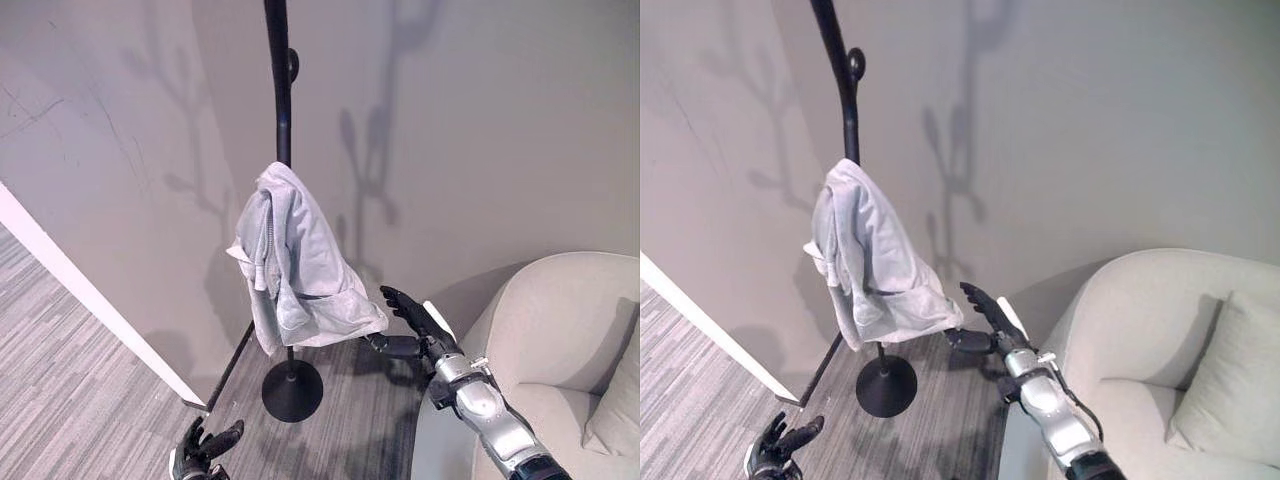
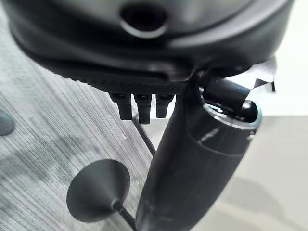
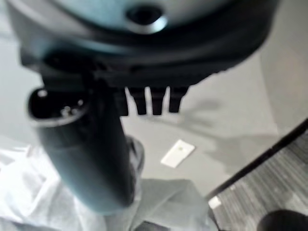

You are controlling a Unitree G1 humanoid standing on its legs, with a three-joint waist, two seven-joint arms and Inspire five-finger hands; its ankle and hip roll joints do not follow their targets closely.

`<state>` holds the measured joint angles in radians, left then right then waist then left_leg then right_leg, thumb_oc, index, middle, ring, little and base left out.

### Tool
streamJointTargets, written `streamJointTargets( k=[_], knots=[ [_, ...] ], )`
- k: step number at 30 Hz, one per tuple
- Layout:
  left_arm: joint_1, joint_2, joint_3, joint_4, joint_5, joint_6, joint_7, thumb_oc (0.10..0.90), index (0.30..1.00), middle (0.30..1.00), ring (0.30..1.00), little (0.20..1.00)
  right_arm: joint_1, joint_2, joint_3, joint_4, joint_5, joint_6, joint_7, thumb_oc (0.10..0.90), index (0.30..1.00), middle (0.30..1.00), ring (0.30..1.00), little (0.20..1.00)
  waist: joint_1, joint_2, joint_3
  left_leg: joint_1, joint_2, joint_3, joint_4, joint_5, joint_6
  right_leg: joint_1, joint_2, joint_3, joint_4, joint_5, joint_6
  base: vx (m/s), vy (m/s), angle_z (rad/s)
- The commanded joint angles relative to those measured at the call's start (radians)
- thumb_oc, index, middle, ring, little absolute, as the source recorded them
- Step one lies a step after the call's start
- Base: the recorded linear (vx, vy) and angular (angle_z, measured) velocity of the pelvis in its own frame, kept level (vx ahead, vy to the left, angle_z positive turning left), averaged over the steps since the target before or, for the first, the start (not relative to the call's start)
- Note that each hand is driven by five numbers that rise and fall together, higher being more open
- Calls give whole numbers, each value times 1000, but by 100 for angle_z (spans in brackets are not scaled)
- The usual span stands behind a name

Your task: Hang the clothes on the sofa on the clothes rack.

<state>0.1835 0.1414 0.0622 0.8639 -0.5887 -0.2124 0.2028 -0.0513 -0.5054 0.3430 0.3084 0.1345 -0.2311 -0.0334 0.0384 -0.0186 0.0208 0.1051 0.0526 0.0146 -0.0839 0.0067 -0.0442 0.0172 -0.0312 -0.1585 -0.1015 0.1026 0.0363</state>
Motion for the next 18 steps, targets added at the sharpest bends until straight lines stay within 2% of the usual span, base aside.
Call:
streamJointTargets(
  k=[1, 3, 4, 7, 9, 11, 12, 15, 16, 17, 18],
  knots=[
    [-88, 54, -13, -18, 2, -74, -27, 800, 900, 900, 900, 900, -26, -36, -19, 12, 25, -66, 3, 800, 900, 900, 900, 900, -4, -39, -52, -83, 20, 2, 13, -25, -6, 42, -48, -9, 16, -145, 67, 0, 0, 0],
    [-88, 54, -13, -18, 2, -74, -27, 800, 900, 900, 900, 900, -26, -36, -19, 12, 25, -66, 3, 800, 900, 900, 900, 900, -4, -39, -52, -83, 20, 2, 13, -25, -6, 42, -48, -9, 16, -145, 67, 0, 0, 0],
    [-94, 54, 80, 200, -47, -55, -100, 800, 900, 900, 900, 900, 72, -7, -117, 58, 217, -78, 98, 800, 900, 900, 900, 900, -20, -43, -45, -78, 18, 5, 12, -28, -6, 42, -48, -5, 20, -147, 69, -9, 32, 1],
    [-84, 45, 115, 293, -74, -40, -135, 800, 900, 900, 900, 900, 127, 55, -190, 100, 396, -81, 166, 800, 900, 900, 900, 900, -32, -40, -46, -77, 17, 8, 13, -30, -6, 40, -46, -5, 22, -148, 70, 5, 27, 6],
    [-75, 43, 123, 336, -70, -33, -153, 800, 900, 900, 900, 900, 159, 99, -233, 93, 562, -68, 250, 800, 900, 900, 900, 900, -40, -39, -46, -76, 17, 11, 12, -31, -6, 37, -44, -3, 25, -149, 70, 11, 15, -20],
    [-71, 41, 126, 355, -71, -30, -163, 800, 900, 900, 900, 900, 164, 111, -241, 99, 611, -60, 273, 800, 900, 900, 900, 900, -41, -40, -46, -76, 18, 12, 12, -31, -7, 36, -44, -3, 26, -150, 70, 2, 3, -3],
    [-65, 40, 129, 392, -61, -20, -185, 800, 900, 900, 900, 900, 167, 117, -233, 93, 680, -26, 336, 800, 900, 900, 900, 900, -44, -43, -46, -74, 18, 15, 12, -31, -9, 34, -44, -2, 28, -149, 69, 0, 0, 0],
    [-65, 43, 123, 419, -35, -12, -203, 800, 900, 900, 900, 900, 154, 91, -201, 96, 669, -6, 364, 800, 900, 900, 900, 900, -43, -45, -46, -74, 19, 17, 12, -30, -11, 33, -44, -2, 29, -148, 70, 0, 0, 0],
    [-72, 49, 114, 431, -10, -8, -217, 800, 900, 900, 900, 900, 129, 30, -133, 100, 608, 24, 396, 800, 900, 900, 900, 900, -40, -49, -48, -74, 20, 20, 12, -31, -13, 32, -45, -1, 27, -146, 70, 0, 0, 0],
    [-72, 49, 115, 431, -10, -8, -218, 800, 900, 900, 900, 900, 128, 29, -132, 100, 608, 24, 397, 800, 900, 900, 900, 900, -41, -49, -47, -73, 20, 20, 12, -31, -13, 32, -45, -1, 27, -146, 70, 0, 0, 0],
    [-79, 54, 97, 432, 4, -3, -234, 800, 900, 900, 900, 900, 104, -42, -56, 117, 542, 53, 426, 800, 900, 900, 900, 900, -37, -53, -48, -73, 21, 20, 12, -31, -14, 32, -45, 0, 26, -146, 70, 0, 0, 0]
  ],
)
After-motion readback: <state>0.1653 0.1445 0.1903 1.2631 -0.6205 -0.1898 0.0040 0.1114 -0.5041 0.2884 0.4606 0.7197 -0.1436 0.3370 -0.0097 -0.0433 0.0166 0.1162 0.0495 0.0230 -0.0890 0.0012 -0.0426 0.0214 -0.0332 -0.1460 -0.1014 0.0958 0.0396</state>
